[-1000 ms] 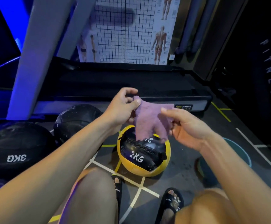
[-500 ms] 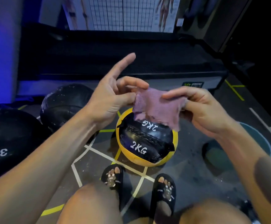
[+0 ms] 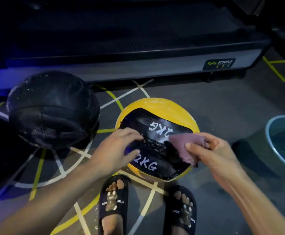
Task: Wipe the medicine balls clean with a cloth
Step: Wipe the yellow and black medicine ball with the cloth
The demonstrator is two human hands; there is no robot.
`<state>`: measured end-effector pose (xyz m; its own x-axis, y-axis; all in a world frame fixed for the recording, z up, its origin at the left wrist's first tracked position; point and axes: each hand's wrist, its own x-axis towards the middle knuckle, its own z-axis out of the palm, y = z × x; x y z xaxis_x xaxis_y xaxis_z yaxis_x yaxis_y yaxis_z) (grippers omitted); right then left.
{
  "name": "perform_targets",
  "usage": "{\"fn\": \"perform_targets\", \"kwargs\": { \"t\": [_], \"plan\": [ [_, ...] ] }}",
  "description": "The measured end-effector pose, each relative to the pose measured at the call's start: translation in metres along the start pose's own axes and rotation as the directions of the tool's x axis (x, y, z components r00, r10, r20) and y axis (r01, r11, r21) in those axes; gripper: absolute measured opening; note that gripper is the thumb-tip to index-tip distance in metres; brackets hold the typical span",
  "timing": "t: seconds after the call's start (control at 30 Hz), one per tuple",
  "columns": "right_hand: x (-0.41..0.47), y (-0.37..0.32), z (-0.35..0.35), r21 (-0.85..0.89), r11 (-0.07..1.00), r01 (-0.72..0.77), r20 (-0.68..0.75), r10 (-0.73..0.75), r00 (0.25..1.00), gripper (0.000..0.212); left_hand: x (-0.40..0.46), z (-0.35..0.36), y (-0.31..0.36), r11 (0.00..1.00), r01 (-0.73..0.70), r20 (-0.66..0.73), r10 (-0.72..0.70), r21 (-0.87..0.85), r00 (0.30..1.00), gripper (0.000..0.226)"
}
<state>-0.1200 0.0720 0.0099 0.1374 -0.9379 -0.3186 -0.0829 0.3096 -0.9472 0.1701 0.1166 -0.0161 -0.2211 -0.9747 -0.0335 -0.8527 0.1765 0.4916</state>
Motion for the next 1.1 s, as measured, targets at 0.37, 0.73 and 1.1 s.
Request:
{"fn": "perform_targets", "kwargs": {
  "t": [0.37,0.73,1.1],
  "plan": [
    [0.050,0.005,-0.010,0.280,0.958,0.059,-0.198,-0.002,0.980,0.008,0.038,0.053,0.007,0.850,-0.244,0.026,0.263,0.467,0.965,0.060],
    [0.079,0.014,-0.001,0.377,0.922,0.083,-0.221,0.003,0.975,0.010,0.084,0.082,0.048,0.905,-0.077,-0.115,0.137,0.418,0.984,0.065],
    [0.067,-0.026,-0.022,-0.281,0.925,0.255,0.352,-0.148,0.924,0.036,0.065,0.054,0.040,0.996,-0.010,-0.155,-0.005,-0.091,0.988,0.038]
  ]
}}
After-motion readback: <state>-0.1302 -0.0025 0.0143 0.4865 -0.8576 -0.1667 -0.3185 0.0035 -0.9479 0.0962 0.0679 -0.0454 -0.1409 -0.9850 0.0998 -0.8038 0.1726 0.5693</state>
